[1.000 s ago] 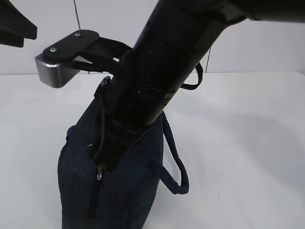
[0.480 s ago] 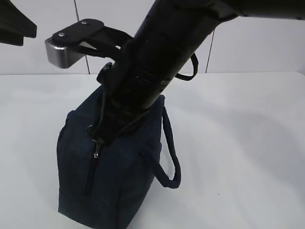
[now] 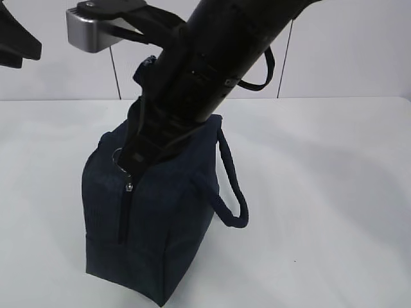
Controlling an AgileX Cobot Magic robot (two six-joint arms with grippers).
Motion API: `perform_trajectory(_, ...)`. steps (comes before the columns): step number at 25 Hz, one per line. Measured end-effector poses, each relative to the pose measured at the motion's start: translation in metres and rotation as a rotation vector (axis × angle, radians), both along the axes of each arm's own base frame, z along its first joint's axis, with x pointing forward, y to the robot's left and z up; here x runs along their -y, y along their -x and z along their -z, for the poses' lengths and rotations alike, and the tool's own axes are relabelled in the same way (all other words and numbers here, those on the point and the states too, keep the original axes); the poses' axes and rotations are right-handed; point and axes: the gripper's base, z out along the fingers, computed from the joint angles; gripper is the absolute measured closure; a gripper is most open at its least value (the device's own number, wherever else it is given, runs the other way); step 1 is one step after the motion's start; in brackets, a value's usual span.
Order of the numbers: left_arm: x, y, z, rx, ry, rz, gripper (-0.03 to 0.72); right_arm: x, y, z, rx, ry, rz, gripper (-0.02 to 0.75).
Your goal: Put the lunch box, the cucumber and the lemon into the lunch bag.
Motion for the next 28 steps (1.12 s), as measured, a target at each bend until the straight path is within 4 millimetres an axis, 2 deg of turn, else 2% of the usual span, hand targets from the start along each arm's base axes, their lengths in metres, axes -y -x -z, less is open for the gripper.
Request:
perform_trajectory(3, 0.001, -0.002, 0.006, -0.034, -0.011, 0.019, 0.445, 0.004, -0.006, 0.0, 0.001, -0.012, 0.026, 0.73)
perform_trajectory(7, 0.005, -0.003, 0.021, -0.113, -0.041, 0.139, 0.445, 0.01, -0.014, -0.002, -0.016, -0.05, 0.068, 0.73)
perform_trajectory(15, 0.016, 0.004, 0.021, -0.113, 0.039, 0.299, 0.445, 0.017, -0.027, 0.003, -0.033, -0.072, 0.115, 0.73)
perform_trajectory(21, 0.039, 0.018, 0.044, -0.14, 0.026, 0.418, 0.445, 0.017, -0.03, 0.002, -0.011, -0.087, 0.132, 0.73)
perform_trajectory(28, 0.051, 0.014, 0.055, -0.116, 0.005, 0.441, 0.445, 0.017, -0.03, 0.002, -0.013, -0.094, 0.134, 0.73)
